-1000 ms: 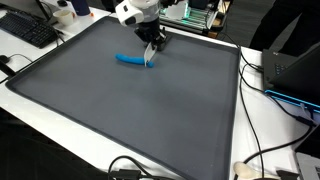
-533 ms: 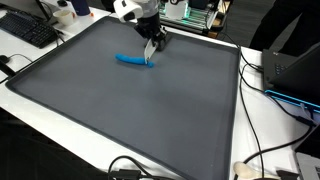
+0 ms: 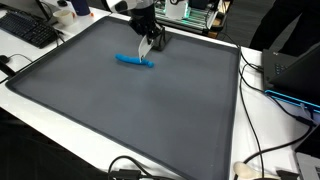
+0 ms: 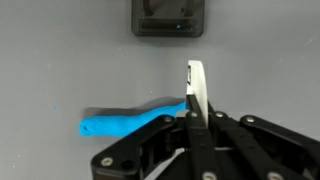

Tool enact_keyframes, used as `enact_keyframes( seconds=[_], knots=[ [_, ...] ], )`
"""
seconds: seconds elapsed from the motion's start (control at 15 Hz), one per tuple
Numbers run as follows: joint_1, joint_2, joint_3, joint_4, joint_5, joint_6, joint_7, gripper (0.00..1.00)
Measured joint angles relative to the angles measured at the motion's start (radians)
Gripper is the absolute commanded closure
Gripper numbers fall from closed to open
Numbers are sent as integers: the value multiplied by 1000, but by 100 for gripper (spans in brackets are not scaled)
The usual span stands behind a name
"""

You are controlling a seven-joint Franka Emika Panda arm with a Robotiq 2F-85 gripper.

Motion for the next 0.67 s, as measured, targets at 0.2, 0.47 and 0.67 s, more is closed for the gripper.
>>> enact_keyframes(
  seconds=[0.2, 0.47, 0.67],
  knots=[
    [-3, 3, -11, 0, -8, 12, -1, 99],
    [-5, 15, -21, -1, -12, 50, -4, 99],
    [-7, 28, -25, -2, -16, 81, -4, 99]
  ],
)
